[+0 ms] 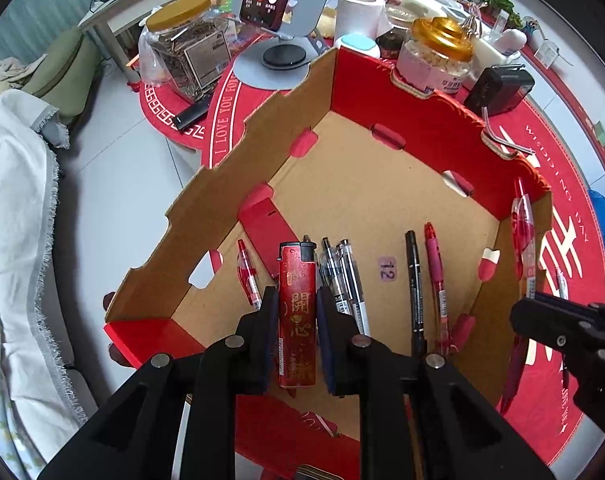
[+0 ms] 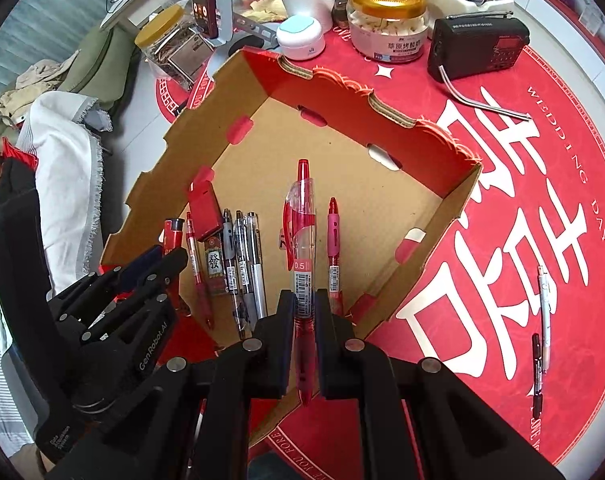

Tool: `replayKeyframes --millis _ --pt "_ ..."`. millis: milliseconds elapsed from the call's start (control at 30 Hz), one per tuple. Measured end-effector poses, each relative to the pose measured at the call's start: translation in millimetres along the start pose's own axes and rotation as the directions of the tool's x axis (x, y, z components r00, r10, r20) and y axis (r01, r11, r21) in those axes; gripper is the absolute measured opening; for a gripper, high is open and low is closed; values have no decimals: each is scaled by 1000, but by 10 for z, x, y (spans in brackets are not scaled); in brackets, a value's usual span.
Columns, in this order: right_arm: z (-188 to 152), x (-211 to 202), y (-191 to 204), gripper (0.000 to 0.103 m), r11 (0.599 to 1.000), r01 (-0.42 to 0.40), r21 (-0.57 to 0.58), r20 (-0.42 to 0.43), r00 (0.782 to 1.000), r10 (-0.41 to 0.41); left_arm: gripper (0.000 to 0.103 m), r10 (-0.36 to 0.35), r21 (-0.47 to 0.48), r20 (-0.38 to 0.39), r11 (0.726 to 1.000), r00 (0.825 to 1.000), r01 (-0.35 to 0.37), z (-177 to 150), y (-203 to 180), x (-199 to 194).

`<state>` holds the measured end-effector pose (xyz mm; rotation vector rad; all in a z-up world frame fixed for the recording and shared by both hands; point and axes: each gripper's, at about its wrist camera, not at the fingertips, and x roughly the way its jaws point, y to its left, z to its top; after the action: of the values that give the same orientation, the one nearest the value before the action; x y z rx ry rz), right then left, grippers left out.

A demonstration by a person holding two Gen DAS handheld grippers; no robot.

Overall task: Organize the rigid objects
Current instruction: 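Lower the red stick and red pen into the box and open both tools, then move both tools back over the black marker and light-blue pen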

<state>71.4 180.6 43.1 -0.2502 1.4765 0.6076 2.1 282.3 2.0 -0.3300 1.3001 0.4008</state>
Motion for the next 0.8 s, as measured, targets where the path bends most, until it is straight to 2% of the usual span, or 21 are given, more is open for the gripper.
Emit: replayKeyframes --millis 467,667,800 --pt "202 343 -29 11 999 38 -1 -30 999 -38 20 -24 -26 -58 999 998 22 152 -67 299" --pt "216 498 -99 11 998 60 9 -60 996 -59 20 -26 -8 -95 1000 995 25 182 -111 480" --pt "194 580 -135 11 998 60 12 -80 995 -59 21 3 25 -105 1000 995 0 182 -152 551"
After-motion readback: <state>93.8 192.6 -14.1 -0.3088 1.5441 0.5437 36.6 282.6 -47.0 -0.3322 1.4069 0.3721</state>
